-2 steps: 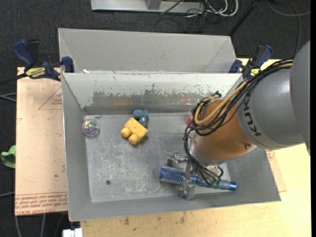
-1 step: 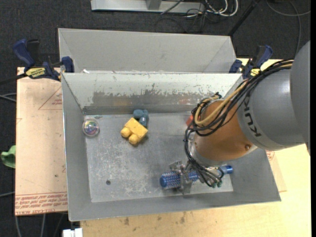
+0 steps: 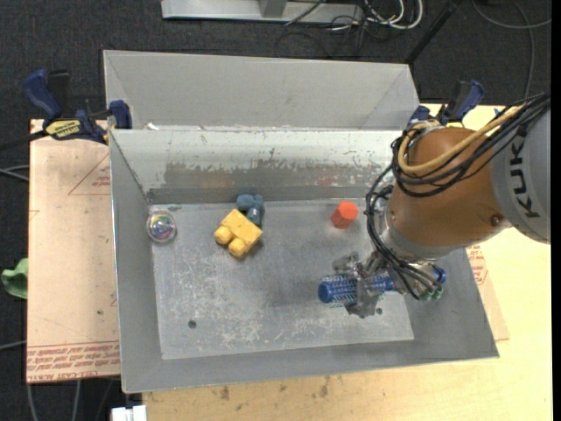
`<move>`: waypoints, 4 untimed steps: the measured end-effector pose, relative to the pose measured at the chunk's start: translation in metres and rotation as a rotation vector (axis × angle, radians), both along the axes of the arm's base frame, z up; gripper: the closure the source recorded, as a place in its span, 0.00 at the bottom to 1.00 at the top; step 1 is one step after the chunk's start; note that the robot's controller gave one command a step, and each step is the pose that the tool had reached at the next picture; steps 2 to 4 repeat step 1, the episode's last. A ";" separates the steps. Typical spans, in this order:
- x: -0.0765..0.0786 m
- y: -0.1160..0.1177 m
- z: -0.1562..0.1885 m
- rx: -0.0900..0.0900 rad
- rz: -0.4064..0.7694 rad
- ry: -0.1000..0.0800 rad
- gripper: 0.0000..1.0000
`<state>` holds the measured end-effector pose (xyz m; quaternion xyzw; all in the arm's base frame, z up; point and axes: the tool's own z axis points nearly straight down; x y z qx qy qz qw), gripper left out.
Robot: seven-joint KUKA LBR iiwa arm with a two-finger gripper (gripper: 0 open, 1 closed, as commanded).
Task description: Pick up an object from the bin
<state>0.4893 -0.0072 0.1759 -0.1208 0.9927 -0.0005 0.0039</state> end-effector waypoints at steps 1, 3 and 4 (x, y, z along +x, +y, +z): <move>-0.001 -0.017 0.056 0.000 -0.027 0.000 1.00; -0.001 -0.017 0.056 0.000 -0.027 0.000 1.00; -0.001 -0.017 0.056 0.000 -0.027 0.000 1.00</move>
Offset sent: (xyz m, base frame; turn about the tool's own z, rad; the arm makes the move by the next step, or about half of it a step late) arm -0.0028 -0.0161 0.0529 0.0226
